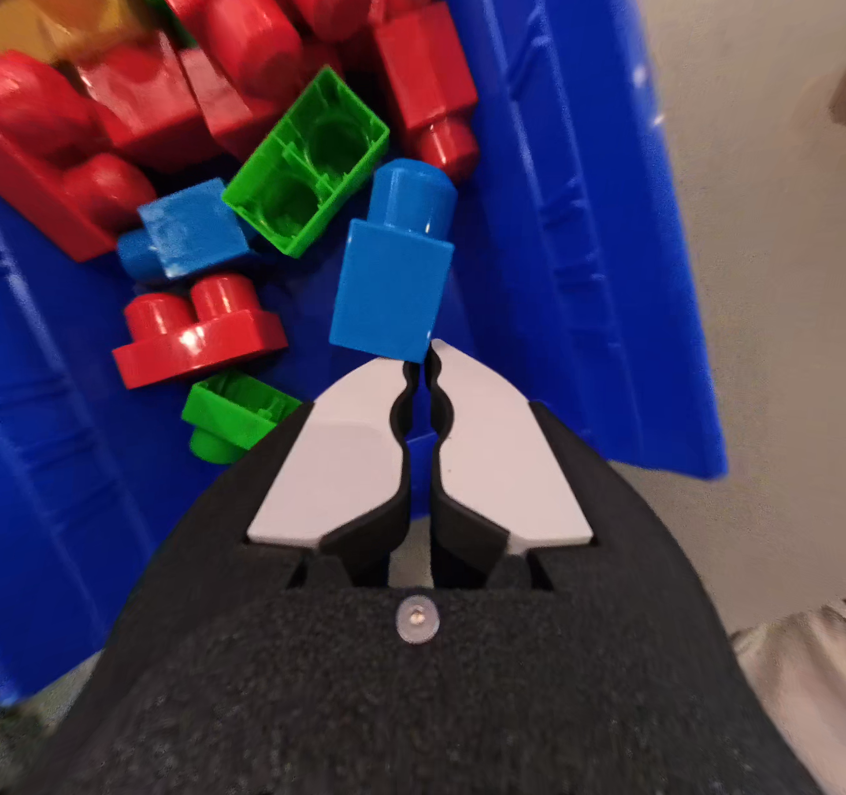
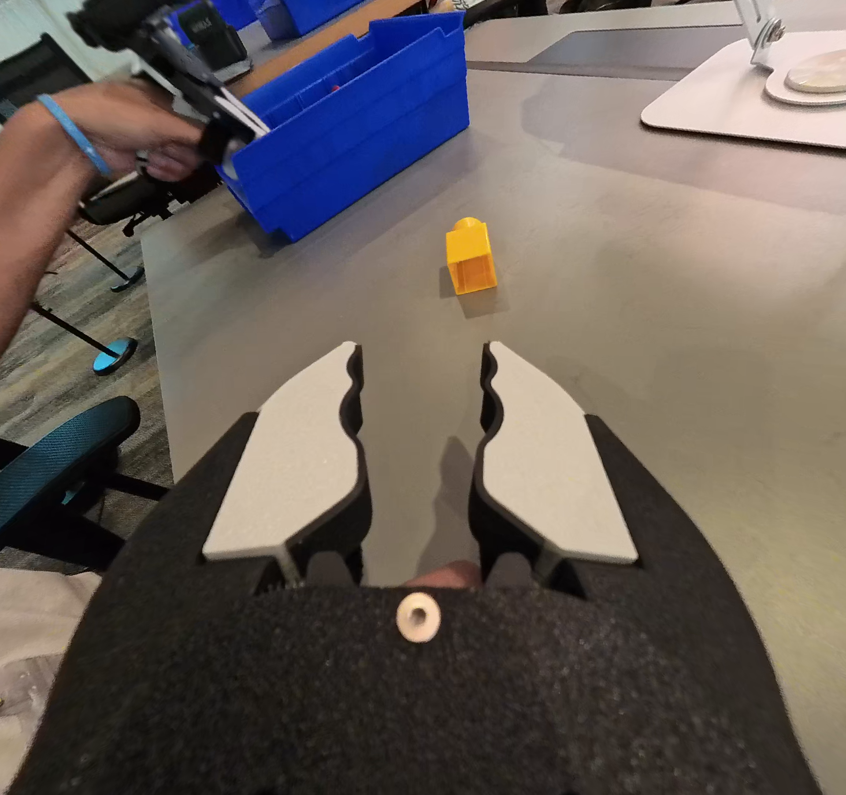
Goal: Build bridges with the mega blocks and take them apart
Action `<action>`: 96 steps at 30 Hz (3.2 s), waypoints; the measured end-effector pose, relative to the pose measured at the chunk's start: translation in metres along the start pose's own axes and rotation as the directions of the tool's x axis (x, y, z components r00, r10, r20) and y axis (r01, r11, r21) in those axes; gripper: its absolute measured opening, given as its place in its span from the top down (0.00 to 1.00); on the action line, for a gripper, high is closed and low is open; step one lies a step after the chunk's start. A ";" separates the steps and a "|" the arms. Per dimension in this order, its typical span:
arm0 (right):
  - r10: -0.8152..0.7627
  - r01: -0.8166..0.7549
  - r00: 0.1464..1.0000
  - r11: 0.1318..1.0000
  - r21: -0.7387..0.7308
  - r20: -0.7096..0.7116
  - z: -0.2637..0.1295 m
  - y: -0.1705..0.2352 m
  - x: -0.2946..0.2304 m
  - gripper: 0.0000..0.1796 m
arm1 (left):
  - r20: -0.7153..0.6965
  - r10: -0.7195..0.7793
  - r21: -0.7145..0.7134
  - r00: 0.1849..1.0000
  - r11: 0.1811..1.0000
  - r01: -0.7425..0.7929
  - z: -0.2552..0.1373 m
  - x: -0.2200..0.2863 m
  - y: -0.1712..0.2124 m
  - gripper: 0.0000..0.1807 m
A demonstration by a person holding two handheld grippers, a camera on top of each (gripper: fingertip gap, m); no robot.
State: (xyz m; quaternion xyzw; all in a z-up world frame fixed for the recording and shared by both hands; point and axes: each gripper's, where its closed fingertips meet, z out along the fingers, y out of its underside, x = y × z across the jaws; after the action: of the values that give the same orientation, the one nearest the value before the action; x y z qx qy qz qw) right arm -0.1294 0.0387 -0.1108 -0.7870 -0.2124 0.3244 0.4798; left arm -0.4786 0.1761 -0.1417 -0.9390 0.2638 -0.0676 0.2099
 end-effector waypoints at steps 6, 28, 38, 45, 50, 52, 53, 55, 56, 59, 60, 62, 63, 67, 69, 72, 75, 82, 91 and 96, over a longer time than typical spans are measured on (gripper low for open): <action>-0.011 0.011 1.000 1.000 0.001 -0.010 -0.003 0.000 0.002 0.73 | -0.077 0.204 0.140 0.976 0.971 -0.192 -0.059 0.064 -0.034 0.99; -0.035 0.035 0.999 0.998 -0.043 0.004 0.002 0.008 -0.003 0.73 | -0.165 0.186 -0.098 0.969 0.974 -0.204 0.071 0.204 -0.023 0.99; -0.035 0.034 0.999 0.999 -0.036 -0.025 -0.006 0.011 0.007 0.73 | -0.229 0.113 0.040 0.967 0.993 -0.107 0.047 0.208 -0.014 0.76; -0.018 0.017 0.997 1.000 -0.023 -0.073 -0.020 0.012 0.022 0.73 | -0.072 0.024 0.314 0.997 0.949 0.000 -0.036 0.164 0.033 0.65; -0.020 0.018 0.996 0.999 -0.027 -0.089 -0.021 0.012 0.028 0.73 | 0.010 -0.005 0.506 1.000 0.863 -0.001 -0.081 0.115 0.035 0.61; -0.025 0.022 0.996 0.999 -0.035 -0.087 -0.019 0.013 0.028 0.73 | 0.039 0.052 0.491 0.998 0.869 -0.064 -0.084 0.094 0.027 0.60; -0.024 0.021 0.996 0.999 -0.038 -0.086 -0.018 0.014 0.028 0.73 | 0.064 0.098 0.486 0.993 0.866 -0.117 -0.084 0.082 0.018 0.58; -0.021 0.018 0.996 0.999 -0.038 -0.082 -0.016 0.014 0.027 0.73 | 0.142 0.193 0.441 0.971 0.866 -0.237 -0.077 0.048 -0.005 0.61; -0.019 0.017 0.997 0.999 -0.037 -0.079 -0.015 0.013 0.026 0.73 | 0.198 0.254 0.376 0.947 0.872 -0.313 -0.069 0.028 -0.017 0.61; -0.027 0.024 0.996 0.999 -0.038 -0.079 -0.014 0.012 0.025 0.73 | 0.171 0.446 0.189 0.879 0.860 -0.474 -0.035 -0.008 -0.045 0.60; -0.034 0.031 0.996 0.999 -0.042 -0.082 -0.014 0.013 0.025 0.73 | 0.127 0.486 0.155 0.865 0.851 -0.501 -0.024 -0.014 -0.053 0.60; -0.046 0.042 0.995 0.998 -0.050 -0.094 -0.015 0.014 0.027 0.73 | 0.051 0.544 0.058 0.837 0.835 -0.546 -0.003 -0.027 -0.061 0.61; -0.047 0.042 0.994 0.998 -0.052 -0.100 -0.015 0.014 0.028 0.73 | 0.029 0.570 0.003 0.821 0.821 -0.570 0.007 -0.034 -0.061 0.61; -0.036 0.030 0.993 0.998 -0.051 -0.113 -0.017 0.016 0.033 0.73 | -0.067 0.614 -0.162 0.787 0.771 -0.616 0.035 -0.049 -0.050 0.62; -0.035 0.028 0.992 0.998 -0.054 -0.119 -0.018 0.017 0.034 0.73 | -0.092 0.619 -0.208 0.780 0.754 -0.623 0.045 -0.053 -0.042 0.68; -0.030 0.024 0.992 0.998 -0.053 -0.123 -0.020 0.017 0.037 0.73 | -0.108 0.632 -0.201 0.767 0.742 -0.640 0.047 -0.050 -0.039 0.80; -0.021 0.016 0.993 0.999 -0.045 -0.117 -0.021 0.016 0.037 0.73 | -0.090 0.644 -0.185 0.759 0.738 -0.649 0.040 -0.047 -0.037 0.80; -0.033 0.030 0.994 0.999 -0.032 -0.101 -0.022 0.009 0.028 0.73 | 0.051 0.702 0.076 0.710 0.706 -0.704 -0.051 0.006 -0.082 0.81; -0.058 0.055 0.995 0.998 -0.036 -0.086 -0.021 0.009 0.015 0.73 | 0.089 0.934 0.290 0.346 0.308 -0.906 -0.042 0.220 -0.152 0.81; -0.074 0.071 0.994 0.996 -0.047 -0.075 -0.019 0.011 0.007 0.73 | -0.071 0.976 0.225 0.206 0.216 -0.950 0.027 0.282 -0.168 0.81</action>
State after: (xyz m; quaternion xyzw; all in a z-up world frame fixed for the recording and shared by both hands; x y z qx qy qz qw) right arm -0.1111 0.0265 -0.1171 -0.8011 -0.2294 0.2715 0.4816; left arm -0.1533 0.1681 -0.0895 -0.5417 0.8048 -0.0318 0.2403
